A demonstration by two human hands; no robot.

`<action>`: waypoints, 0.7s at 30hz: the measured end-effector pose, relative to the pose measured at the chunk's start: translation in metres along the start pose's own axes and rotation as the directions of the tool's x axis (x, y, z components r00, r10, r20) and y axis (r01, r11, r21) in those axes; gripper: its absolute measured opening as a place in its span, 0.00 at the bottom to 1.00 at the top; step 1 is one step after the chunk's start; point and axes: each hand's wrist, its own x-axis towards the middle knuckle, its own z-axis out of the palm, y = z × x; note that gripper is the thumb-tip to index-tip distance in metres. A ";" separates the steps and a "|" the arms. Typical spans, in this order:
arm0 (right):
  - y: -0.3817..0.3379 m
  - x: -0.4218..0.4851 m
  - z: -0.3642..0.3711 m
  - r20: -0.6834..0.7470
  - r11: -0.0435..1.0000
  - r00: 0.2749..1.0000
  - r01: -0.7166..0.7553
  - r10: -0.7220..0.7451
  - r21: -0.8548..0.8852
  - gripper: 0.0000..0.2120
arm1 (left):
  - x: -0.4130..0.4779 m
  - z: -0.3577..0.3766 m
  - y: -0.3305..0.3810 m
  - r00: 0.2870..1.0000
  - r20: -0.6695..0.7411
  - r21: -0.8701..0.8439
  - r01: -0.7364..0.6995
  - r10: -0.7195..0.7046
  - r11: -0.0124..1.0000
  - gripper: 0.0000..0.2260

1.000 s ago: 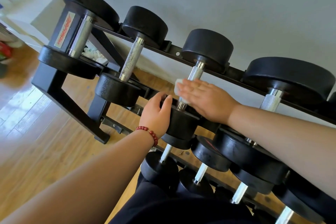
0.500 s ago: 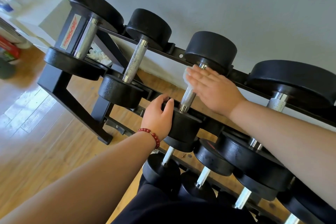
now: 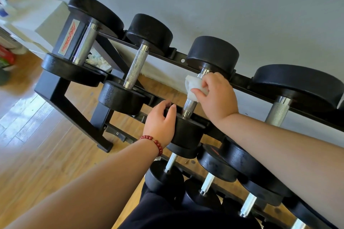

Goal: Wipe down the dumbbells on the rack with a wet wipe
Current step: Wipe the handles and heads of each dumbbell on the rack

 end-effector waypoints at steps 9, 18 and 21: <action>-0.021 0.004 0.007 0.241 0.662 0.728 -0.684 0.641 0.306 0.16 | 0.000 0.000 -0.001 1.000 -0.009 0.011 -0.007 0.008 1.000 0.18; -0.027 0.002 0.008 0.438 0.396 0.650 -0.742 0.620 0.541 0.18 | 0.002 -0.002 -0.002 1.000 -0.008 -0.006 -0.003 0.003 1.000 0.18; -0.026 0.010 0.002 0.557 0.260 0.564 -0.806 0.609 0.532 0.23 | 0.003 -0.001 -0.003 1.000 -0.002 -0.012 -0.003 0.003 1.000 0.18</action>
